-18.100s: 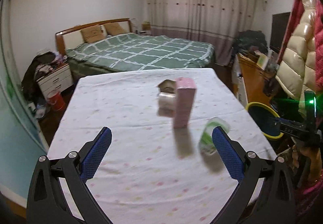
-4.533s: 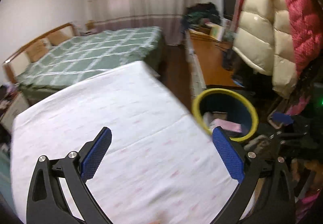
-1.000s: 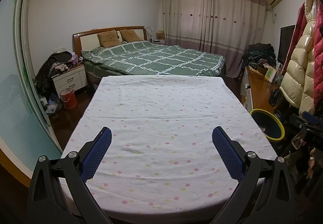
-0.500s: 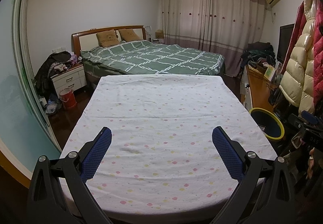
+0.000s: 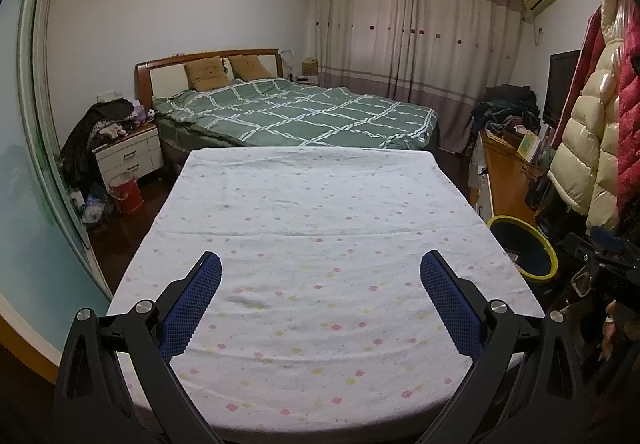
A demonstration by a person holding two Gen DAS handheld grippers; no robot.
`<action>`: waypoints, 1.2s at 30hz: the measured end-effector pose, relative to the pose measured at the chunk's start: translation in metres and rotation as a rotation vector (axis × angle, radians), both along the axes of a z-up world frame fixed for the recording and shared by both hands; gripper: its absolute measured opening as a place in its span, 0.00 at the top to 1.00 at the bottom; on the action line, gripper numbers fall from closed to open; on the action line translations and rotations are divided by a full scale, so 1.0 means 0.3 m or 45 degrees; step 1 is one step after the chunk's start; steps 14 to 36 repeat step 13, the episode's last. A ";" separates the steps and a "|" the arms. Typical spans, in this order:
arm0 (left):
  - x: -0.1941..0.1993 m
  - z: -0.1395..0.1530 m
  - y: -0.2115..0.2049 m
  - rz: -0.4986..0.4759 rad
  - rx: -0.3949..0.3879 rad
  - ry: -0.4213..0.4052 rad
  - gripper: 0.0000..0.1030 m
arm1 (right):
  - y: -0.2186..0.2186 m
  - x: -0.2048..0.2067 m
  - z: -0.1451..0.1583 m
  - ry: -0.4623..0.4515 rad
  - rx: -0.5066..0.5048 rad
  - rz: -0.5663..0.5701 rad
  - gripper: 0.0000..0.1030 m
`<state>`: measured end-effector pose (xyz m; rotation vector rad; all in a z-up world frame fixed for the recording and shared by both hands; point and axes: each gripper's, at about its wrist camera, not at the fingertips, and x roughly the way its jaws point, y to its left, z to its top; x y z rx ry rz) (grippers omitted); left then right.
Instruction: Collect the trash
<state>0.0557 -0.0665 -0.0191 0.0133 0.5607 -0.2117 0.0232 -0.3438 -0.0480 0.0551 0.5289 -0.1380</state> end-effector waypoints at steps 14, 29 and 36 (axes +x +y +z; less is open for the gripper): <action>0.481 -0.199 0.038 0.077 0.047 0.200 0.05 | -0.021 0.330 -0.083 0.123 0.043 0.061 0.10; 0.481 -0.199 0.038 0.077 0.047 0.200 0.05 | -0.021 0.330 -0.083 0.123 0.043 0.061 0.10; 0.481 -0.199 0.038 0.077 0.047 0.200 0.05 | -0.021 0.330 -0.083 0.123 0.043 0.061 0.10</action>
